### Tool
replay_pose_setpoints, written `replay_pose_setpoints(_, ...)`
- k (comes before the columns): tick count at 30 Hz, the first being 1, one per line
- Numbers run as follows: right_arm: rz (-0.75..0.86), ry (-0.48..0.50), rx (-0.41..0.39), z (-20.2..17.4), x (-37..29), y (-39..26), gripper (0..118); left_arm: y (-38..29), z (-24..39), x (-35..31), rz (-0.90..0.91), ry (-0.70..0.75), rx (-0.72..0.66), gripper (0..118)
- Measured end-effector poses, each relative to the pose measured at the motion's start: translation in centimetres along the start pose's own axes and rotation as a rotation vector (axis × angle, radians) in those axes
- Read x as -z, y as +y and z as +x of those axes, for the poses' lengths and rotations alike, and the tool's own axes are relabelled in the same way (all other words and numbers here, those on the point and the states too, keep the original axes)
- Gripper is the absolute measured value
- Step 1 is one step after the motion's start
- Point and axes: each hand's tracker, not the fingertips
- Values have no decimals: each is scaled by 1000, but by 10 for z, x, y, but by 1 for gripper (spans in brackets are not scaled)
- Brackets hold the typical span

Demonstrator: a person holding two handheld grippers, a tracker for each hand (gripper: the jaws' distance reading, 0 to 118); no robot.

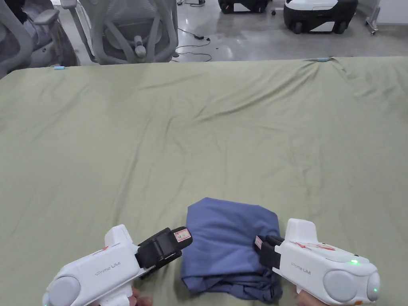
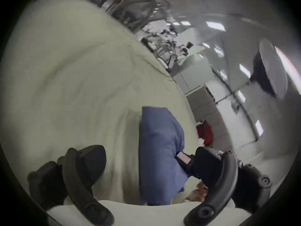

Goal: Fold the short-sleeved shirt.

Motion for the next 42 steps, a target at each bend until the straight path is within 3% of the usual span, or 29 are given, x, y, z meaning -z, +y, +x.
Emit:
replay_pose_setpoints(4, -2, -15, -38, -4, 0, 2, 0, -11, -13, 40, -100, -276, -184, 95)
replay_pose_setpoints(6, 7, 3, -27, -1, -1, 0, 0, -19, -8, 65, -133, -321, -235, 86)
replay_pose_setpoints(7, 16, 12, -25, 0, -3, -1, 0, -19, -7, 73, -113, -287, -219, 74)
replay_pose_setpoints(8, 25, 15, -24, 0, -4, -2, 0, -19, -2, 77, -91, -244, -212, 38)
replay_pose_setpoints(10, 53, -41, -83, -11, -9, -4, 0, -16, 5, 80, -73, -63, -174, 30)
replay_pose_setpoints(12, 64, -45, -190, -32, -13, -4, 0, -9, 12, 68, -72, -75, -135, 29)
replay_pose_setpoints(15, 75, -4, -233, -70, -12, 2, 0, 12, 18, 34, -6, 35, 46, 29)
replay_pose_setpoints(23, 61, 66, -367, -195, 49, 13, 0, 115, -37, -107, 108, 236, 217, 29)
replay_pose_setpoints(31, -2, 177, -468, -299, 117, 11, 0, 227, -131, -212, 70, 400, 214, 28)
replay_pose_setpoints(35, -28, 203, -483, -331, 141, 12, 0, 256, -166, -240, 60, 380, 128, 28)
replay_pose_setpoints(38, -45, 216, -488, -345, 154, 13, 0, 261, -177, -243, 56, 395, 153, 30)
replay_pose_setpoints(39, -48, 219, -493, -349, 157, 13, 0, 261, -179, -244, 57, 383, 149, 35)
replay_pose_setpoints(40, -51, 223, -496, -351, 159, 14, 0, 260, -180, -245, 66, 373, 150, 47)
replay_pose_setpoints(41, -54, 226, -497, -353, 161, 15, 0, 259, -180, -246, 92, 387, 157, 67)
replay_pose_setpoints(42, -55, 229, -500, -354, 159, 15, 0, 261, -180, -251, 126, 424, 174, 76)
